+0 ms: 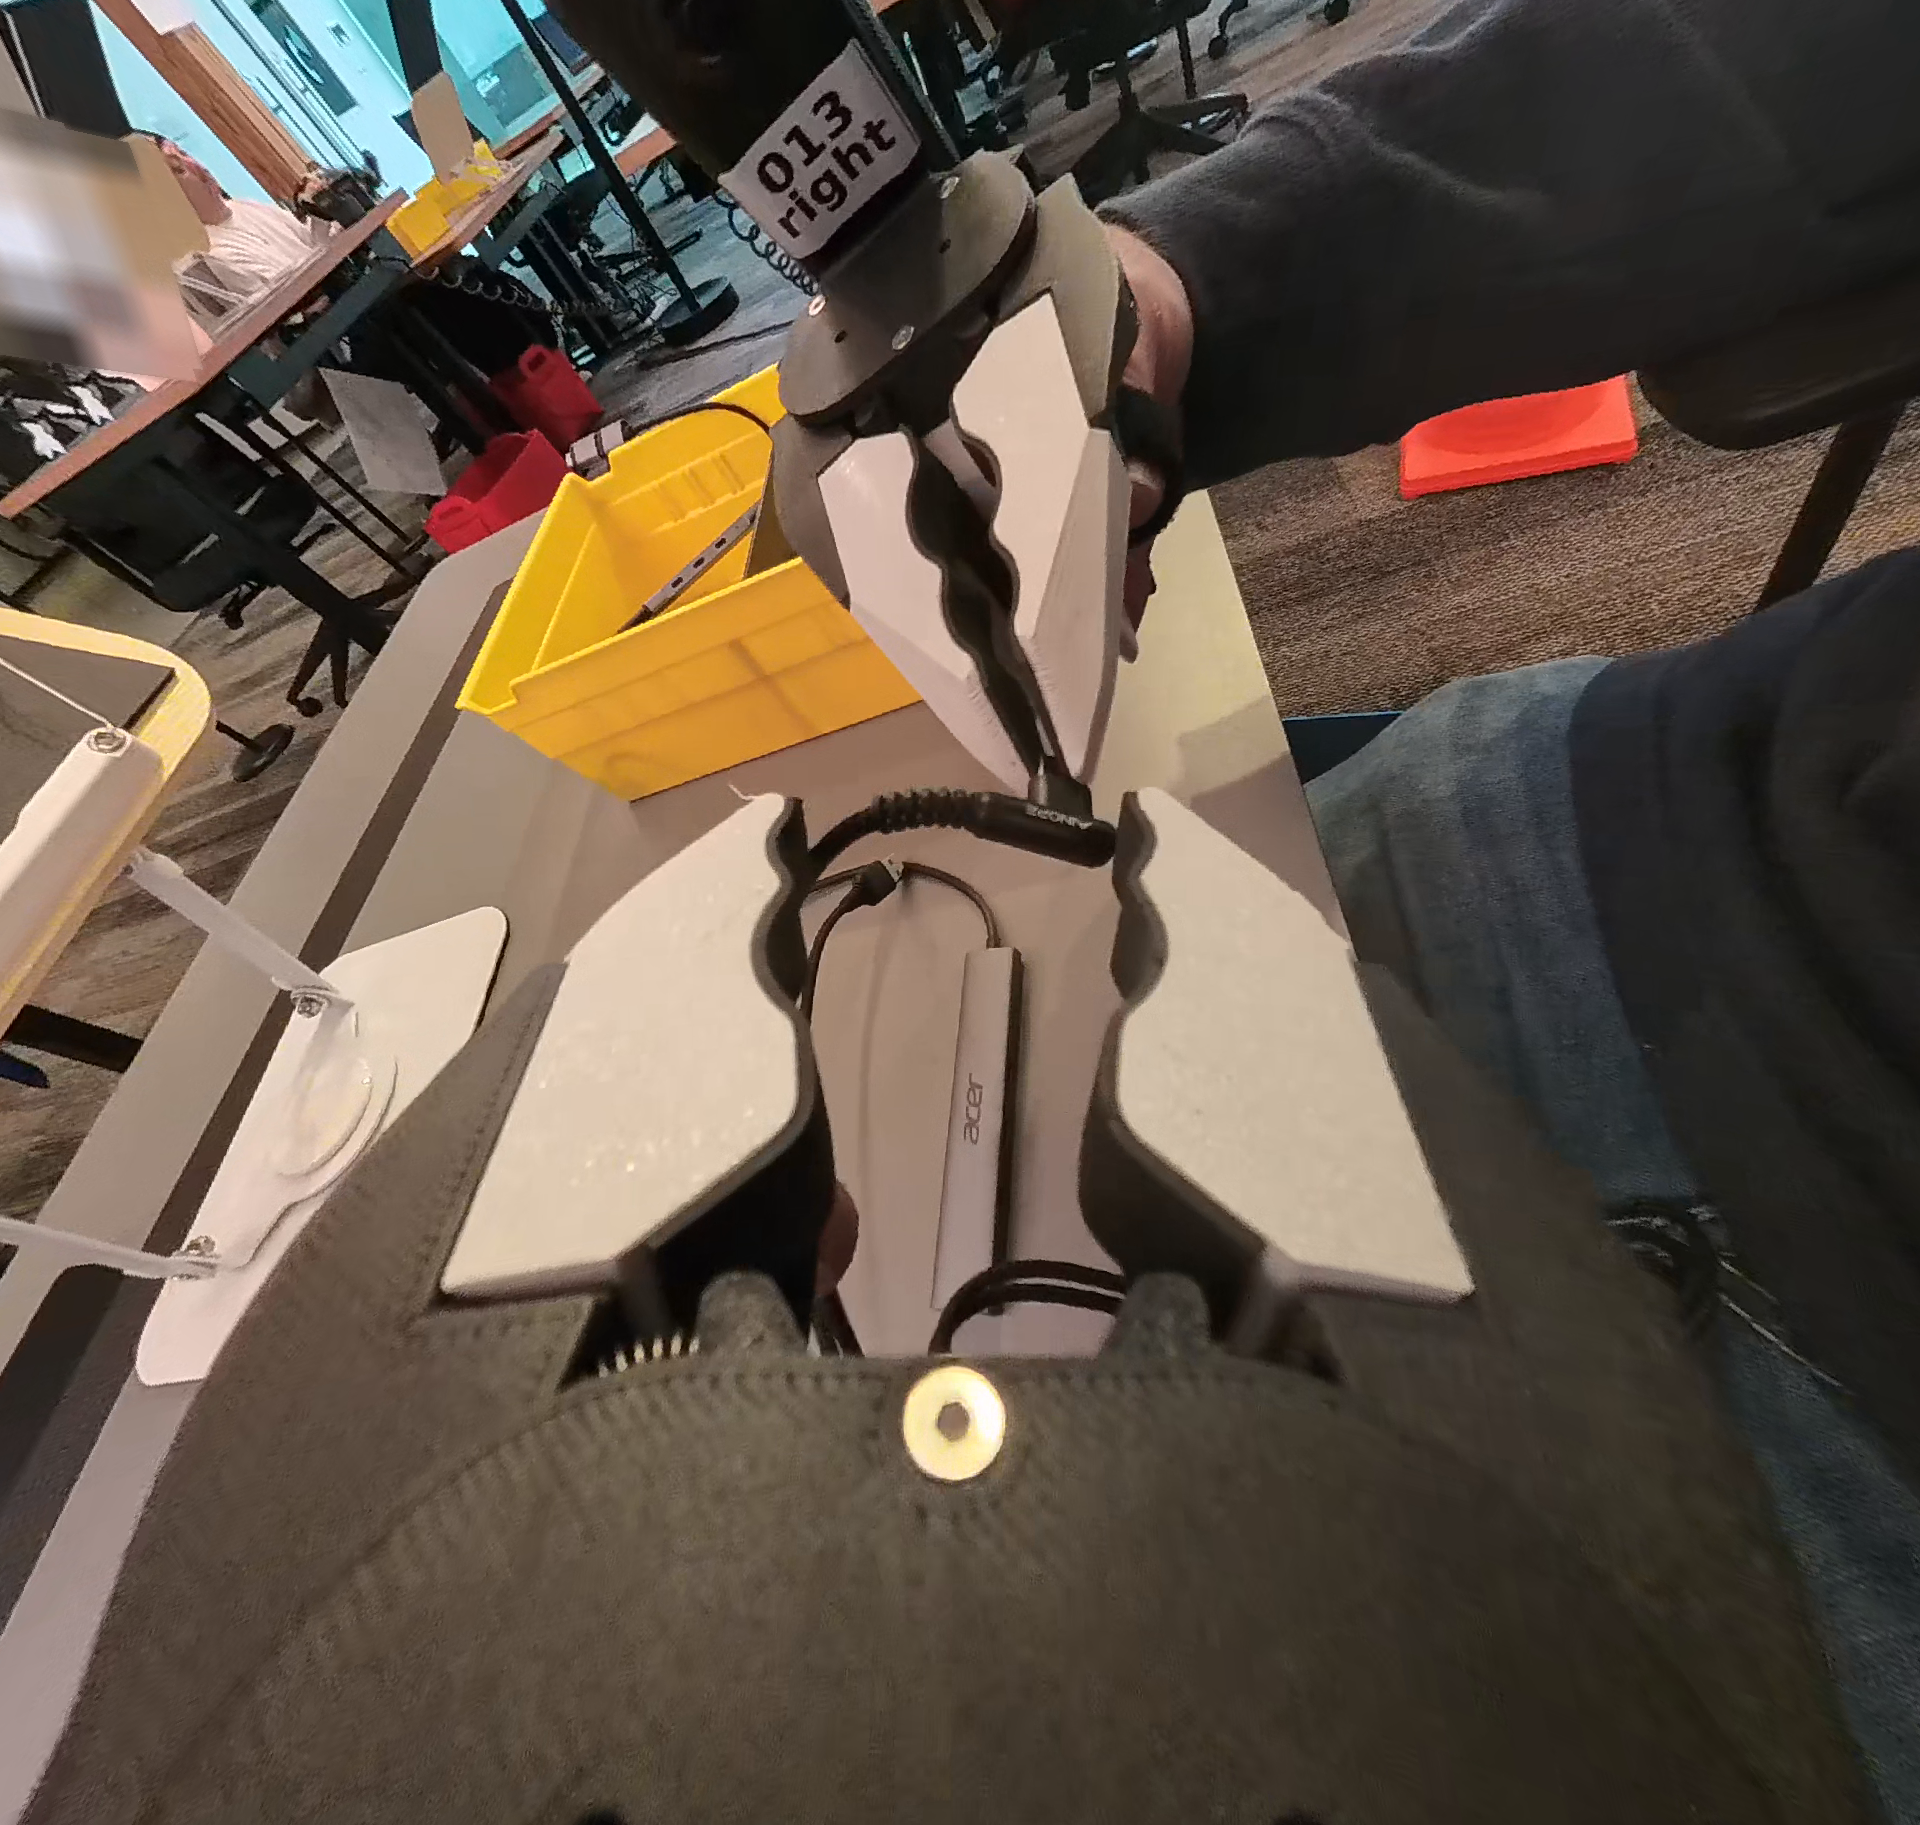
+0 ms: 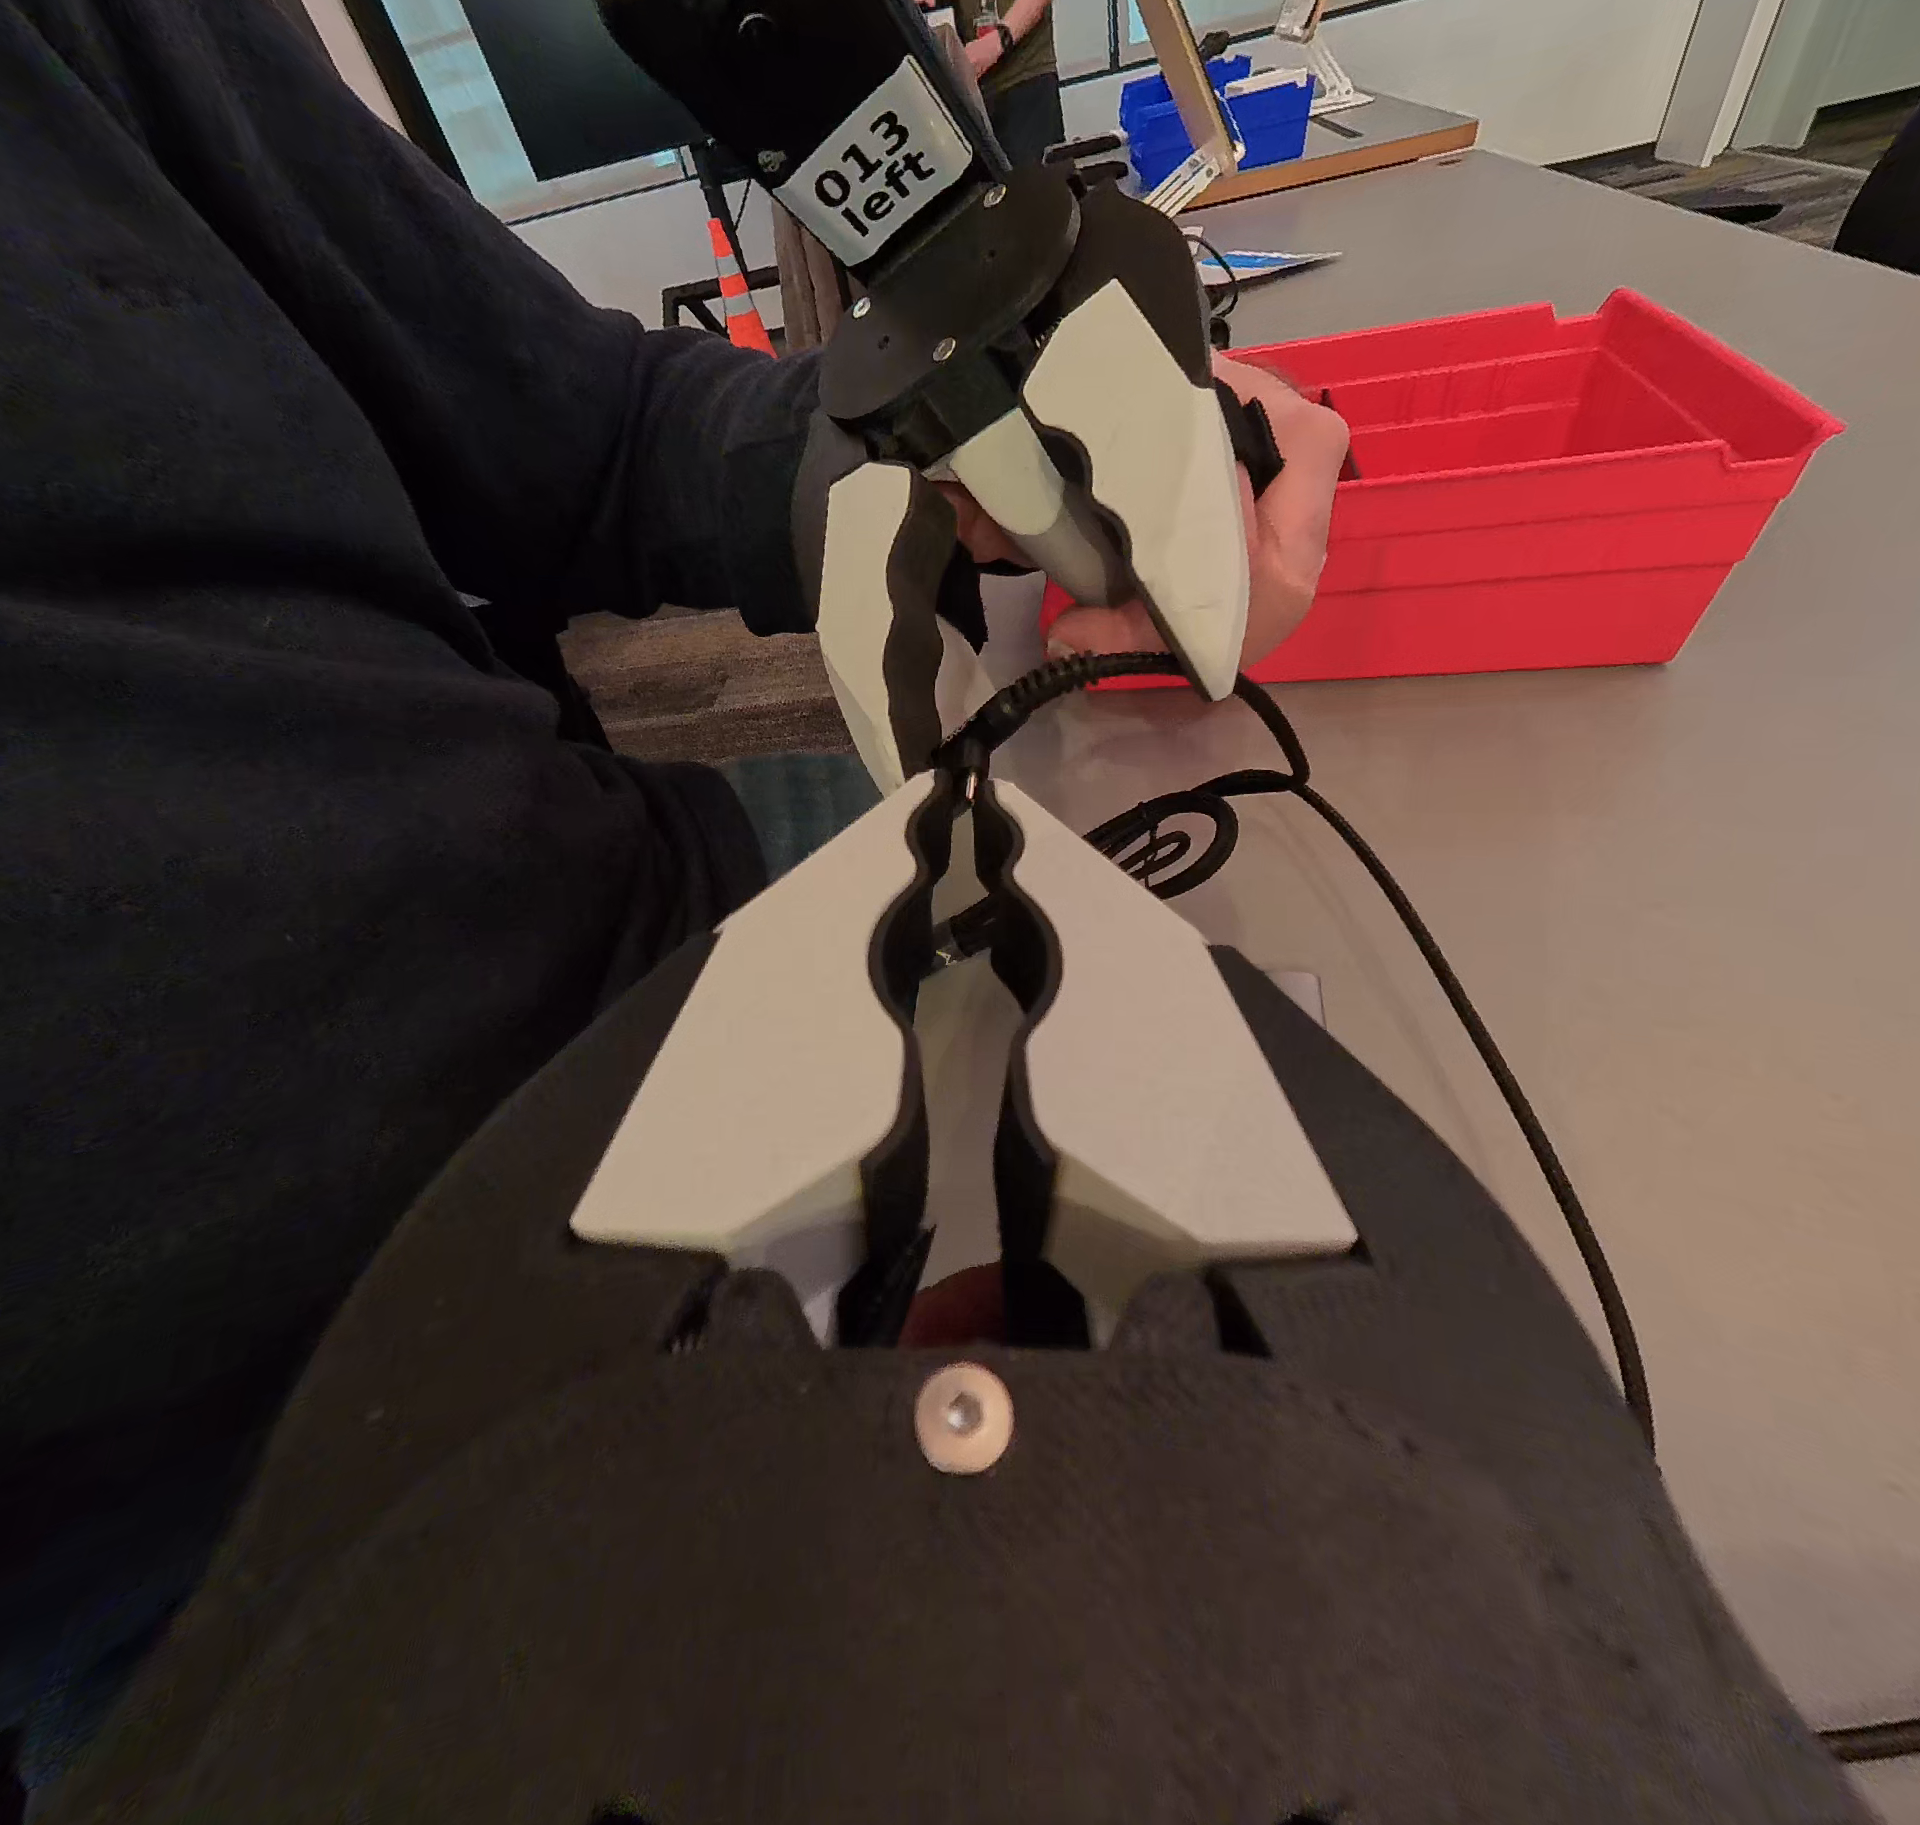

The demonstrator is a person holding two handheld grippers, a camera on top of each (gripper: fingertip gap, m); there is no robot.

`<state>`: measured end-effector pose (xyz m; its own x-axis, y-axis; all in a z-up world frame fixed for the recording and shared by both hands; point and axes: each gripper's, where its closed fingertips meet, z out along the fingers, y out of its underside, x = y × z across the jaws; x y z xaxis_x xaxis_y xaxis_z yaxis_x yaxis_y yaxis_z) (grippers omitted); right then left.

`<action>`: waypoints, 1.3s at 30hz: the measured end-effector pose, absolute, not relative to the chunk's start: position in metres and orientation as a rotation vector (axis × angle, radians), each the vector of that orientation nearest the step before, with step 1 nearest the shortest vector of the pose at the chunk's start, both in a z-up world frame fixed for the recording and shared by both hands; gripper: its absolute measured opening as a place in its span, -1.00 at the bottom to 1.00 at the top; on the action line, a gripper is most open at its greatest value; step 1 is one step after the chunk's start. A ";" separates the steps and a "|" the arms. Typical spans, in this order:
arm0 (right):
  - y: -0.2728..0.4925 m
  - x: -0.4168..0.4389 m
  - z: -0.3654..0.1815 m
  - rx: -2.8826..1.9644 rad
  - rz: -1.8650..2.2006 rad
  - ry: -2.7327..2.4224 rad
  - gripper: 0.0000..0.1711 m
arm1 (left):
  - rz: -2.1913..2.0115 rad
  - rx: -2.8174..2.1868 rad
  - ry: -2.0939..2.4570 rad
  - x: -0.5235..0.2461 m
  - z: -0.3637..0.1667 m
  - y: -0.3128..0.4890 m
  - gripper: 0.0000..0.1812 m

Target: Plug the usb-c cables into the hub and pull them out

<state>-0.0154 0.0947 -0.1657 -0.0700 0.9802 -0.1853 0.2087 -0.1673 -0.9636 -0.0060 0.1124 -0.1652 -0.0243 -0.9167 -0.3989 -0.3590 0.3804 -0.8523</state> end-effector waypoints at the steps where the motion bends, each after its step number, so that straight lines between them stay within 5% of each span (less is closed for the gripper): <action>1: 0.095 -0.015 -0.166 -1.454 1.306 -1.340 -0.98 | -0.664 -1.162 1.598 -0.006 -0.166 0.112 -0.38; 39: 0.106 -0.011 -0.169 -1.566 1.438 -1.202 -1.00 | -0.428 -1.052 1.570 -0.003 -0.169 0.123 -0.47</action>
<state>-0.0114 0.1057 -0.1688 -0.0395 0.9361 -0.3496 0.1784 -0.3377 -0.9242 -0.0030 0.1226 -0.1691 0.0414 -0.8040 -0.5932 -0.3918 0.5331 -0.7499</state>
